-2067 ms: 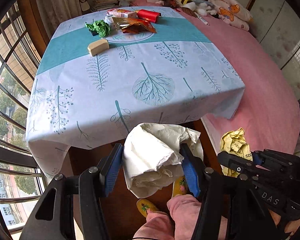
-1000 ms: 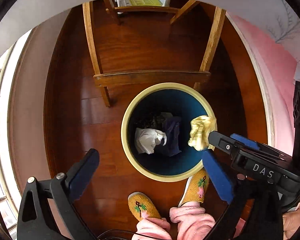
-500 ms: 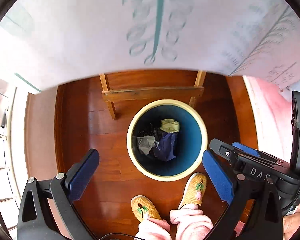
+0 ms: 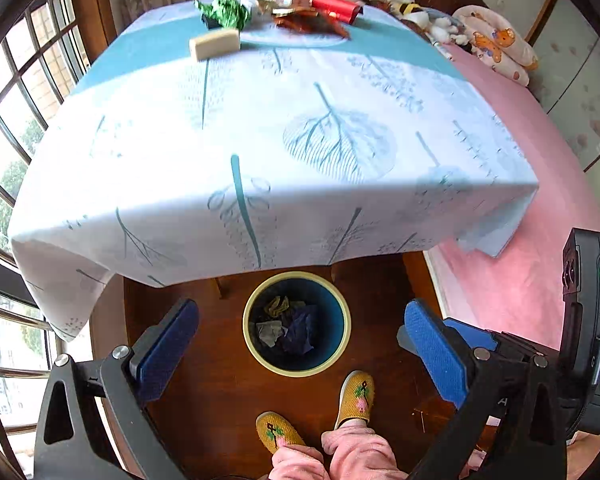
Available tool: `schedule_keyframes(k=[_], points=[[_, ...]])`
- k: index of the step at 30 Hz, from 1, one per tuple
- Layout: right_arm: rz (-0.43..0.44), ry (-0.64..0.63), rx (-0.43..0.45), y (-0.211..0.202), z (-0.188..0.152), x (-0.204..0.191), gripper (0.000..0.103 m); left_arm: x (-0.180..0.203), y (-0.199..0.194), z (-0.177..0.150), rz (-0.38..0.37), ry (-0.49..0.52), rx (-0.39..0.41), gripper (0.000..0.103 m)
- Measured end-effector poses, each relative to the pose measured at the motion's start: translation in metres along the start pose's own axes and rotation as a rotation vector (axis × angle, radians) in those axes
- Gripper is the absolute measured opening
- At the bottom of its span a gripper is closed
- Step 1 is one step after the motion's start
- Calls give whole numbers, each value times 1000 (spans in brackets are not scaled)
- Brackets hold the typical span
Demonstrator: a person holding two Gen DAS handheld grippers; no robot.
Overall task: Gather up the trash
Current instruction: 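Raise both tools back toward the table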
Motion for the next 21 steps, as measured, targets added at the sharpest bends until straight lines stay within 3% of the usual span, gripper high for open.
schedule_keyframes(k=[5, 10, 21], points=[[-13, -49, 91, -64, -7, -30, 68, 11, -62, 9, -23, 41, 38, 102], [-43, -97, 167, -114, -8, -58, 74, 22, -111, 10, 3, 101, 104, 102], [-94, -186, 298, -177, -2, -113, 74, 10, -190, 29, 46, 93, 276, 102]])
Point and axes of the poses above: each gripper's, at about its wrist camera, not at the fingertips, and y roughly the way its jaws point, x to its right, z to its top, the point moved 3 cm from there along y, roughly the way its jaws point, and after that the axes turned 12 degrees about -x, right-handed, at the moved point
